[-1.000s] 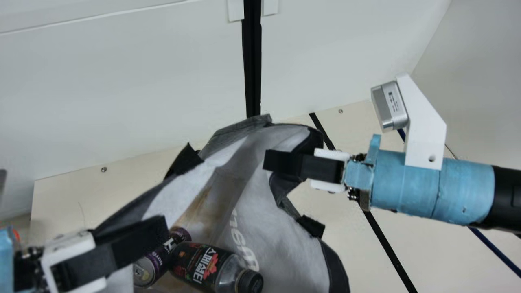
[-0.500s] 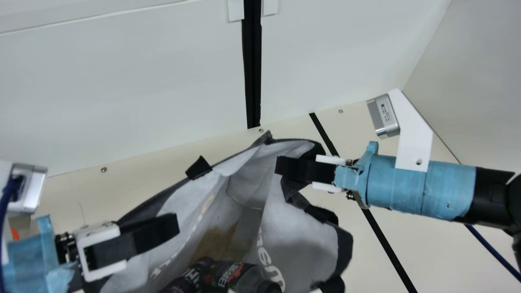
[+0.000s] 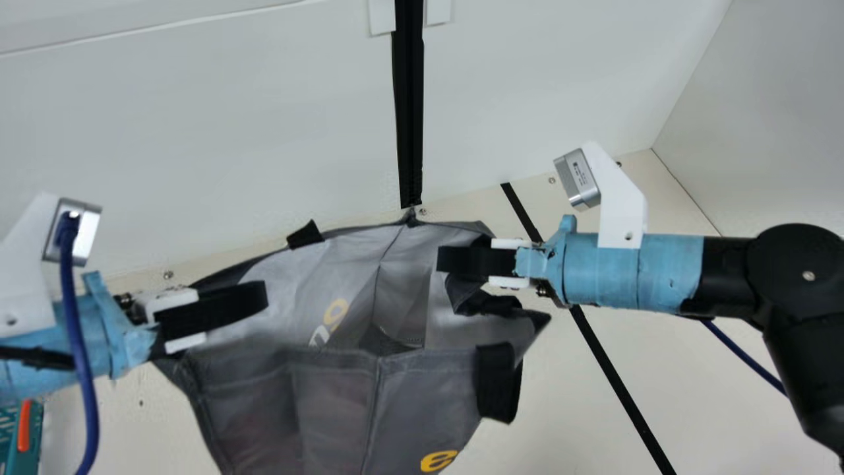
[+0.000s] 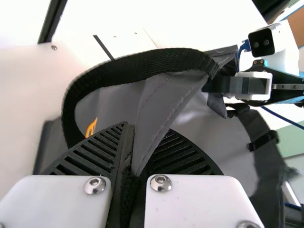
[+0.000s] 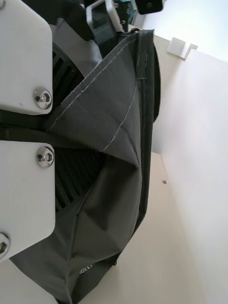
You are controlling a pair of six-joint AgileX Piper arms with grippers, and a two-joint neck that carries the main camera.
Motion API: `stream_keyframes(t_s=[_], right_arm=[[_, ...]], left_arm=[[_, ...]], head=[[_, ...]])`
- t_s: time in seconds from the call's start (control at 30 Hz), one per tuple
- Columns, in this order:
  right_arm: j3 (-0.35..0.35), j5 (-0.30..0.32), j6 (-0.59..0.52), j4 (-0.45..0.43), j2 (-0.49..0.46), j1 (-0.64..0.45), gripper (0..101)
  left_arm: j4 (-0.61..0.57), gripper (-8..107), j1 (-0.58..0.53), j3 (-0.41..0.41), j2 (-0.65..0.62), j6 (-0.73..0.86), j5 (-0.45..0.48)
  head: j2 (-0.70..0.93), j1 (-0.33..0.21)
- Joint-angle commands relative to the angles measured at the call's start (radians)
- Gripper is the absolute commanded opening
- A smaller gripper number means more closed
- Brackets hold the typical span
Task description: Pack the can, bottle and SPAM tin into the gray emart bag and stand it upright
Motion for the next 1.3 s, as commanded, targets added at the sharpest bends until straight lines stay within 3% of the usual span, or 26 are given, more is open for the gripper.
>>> stream_keyframes(t_s=[0.0,0.33,0.63,0.77,1.03,1.27], right_arm=[[-0.008,0.007,-0.020,0.006,0.022,0.002,0],[-0.083,0.007,-0.075,0.026,0.107,0.021,0],[-0.139,0.007,-0.101,-0.039,0.128,0.022,0],[-0.141,0.007,-0.104,-0.068,0.122,0.022,0],[-0.095,-0.053,-0.092,-0.113,0.103,0.074,0],[-0.095,-0.055,-0.093,-0.107,0.102,0.074,0]], left_arm=[[0.000,-8,-0.001,-0.025,0.034,0.019,-0.013],[-0.009,-8,-0.013,-0.167,0.163,0.065,-0.048],[-0.002,-8,-0.032,-0.267,0.226,0.065,-0.060],[-0.001,-8,-0.042,-0.273,0.236,0.072,-0.071],[-0.006,-8,-0.062,-0.244,0.241,0.100,-0.101],[-0.005,-8,-0.062,-0.239,0.241,0.104,-0.104]], head=[[-0.002,-0.023],[-0.002,-0.023],[-0.002,-0.023],[-0.002,-0.023],[-0.002,-0.023],[-0.002,-0.023]])
